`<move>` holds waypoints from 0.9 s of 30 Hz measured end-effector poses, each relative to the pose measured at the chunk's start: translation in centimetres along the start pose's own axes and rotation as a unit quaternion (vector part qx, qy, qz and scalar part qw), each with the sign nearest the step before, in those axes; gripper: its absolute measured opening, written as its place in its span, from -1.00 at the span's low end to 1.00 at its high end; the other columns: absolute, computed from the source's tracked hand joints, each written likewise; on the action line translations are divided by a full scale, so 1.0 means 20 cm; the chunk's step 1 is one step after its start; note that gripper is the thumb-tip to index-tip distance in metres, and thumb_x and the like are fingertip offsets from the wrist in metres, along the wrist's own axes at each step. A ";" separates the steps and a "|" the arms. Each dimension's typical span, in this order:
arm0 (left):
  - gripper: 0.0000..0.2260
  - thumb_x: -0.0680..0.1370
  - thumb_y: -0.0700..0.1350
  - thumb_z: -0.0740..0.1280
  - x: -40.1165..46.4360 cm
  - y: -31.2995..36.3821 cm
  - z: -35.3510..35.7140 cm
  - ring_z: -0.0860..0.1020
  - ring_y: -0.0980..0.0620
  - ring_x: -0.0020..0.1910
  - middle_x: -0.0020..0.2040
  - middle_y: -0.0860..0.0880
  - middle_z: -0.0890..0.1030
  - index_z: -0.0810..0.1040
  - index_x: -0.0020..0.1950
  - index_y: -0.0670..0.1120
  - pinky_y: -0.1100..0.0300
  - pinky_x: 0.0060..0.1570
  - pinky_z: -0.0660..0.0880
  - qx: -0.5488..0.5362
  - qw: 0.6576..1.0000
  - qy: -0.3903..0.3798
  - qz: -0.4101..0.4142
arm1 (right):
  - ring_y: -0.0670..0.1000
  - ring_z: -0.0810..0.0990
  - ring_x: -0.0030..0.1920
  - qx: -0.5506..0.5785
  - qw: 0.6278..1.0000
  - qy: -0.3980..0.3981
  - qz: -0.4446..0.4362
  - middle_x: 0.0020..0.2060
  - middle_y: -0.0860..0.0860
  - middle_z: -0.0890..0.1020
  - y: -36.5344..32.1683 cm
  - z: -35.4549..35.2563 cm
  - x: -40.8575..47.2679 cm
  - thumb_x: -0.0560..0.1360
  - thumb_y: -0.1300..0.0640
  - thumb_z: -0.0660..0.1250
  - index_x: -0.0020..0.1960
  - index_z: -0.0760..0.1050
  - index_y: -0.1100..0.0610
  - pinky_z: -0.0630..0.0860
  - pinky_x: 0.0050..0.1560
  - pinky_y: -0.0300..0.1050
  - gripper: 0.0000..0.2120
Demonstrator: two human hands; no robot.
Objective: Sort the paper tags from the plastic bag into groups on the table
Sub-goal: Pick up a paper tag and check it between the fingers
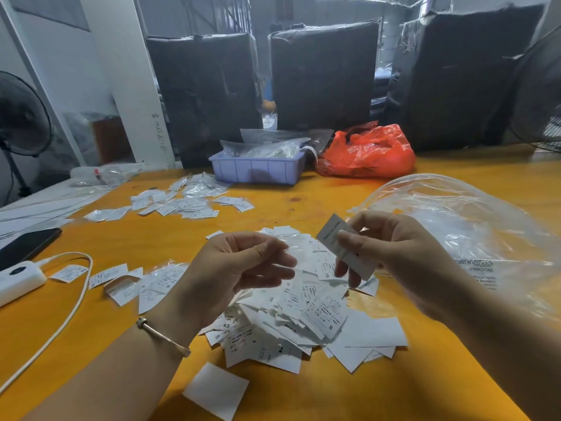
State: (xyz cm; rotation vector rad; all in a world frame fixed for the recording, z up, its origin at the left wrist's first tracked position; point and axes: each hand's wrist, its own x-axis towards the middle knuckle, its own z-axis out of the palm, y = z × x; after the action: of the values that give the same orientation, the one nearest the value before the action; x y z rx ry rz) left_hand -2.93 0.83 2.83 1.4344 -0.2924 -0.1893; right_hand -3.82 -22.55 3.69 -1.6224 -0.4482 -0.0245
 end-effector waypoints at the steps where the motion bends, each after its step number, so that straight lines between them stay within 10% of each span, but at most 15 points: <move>1: -0.76 0.34 -0.01 0.47 0.00 0.00 0.00 0.72 -0.11 -0.17 -0.12 -0.21 0.72 0.74 -0.11 -0.13 0.18 -0.26 0.62 0.000 1.000 -0.001 0.003 | 0.11 0.56 -0.47 0.003 1.000 -0.009 0.002 -0.39 0.21 0.64 0.00 0.01 0.00 0.44 0.13 0.37 -0.16 0.55 0.27 0.51 -0.42 -0.13 -0.83; 27: -0.75 0.33 0.02 0.49 0.00 -0.01 0.03 0.72 -0.13 -0.16 -0.14 -0.21 0.72 0.74 -0.12 -0.12 0.19 -0.26 0.62 0.041 0.999 -0.016 0.012 | 0.06 0.55 -0.53 -0.067 0.996 -0.056 0.010 -0.46 0.19 0.63 0.00 0.03 -0.01 0.45 0.09 0.41 -0.24 0.60 0.18 0.38 -0.49 -0.20 -0.83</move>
State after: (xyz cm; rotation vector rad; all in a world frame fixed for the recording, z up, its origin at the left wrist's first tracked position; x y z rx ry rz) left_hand -3.17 0.35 2.68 1.5092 -0.3467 -0.1820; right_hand -4.18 -22.10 3.48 -1.7662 -0.5244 0.0529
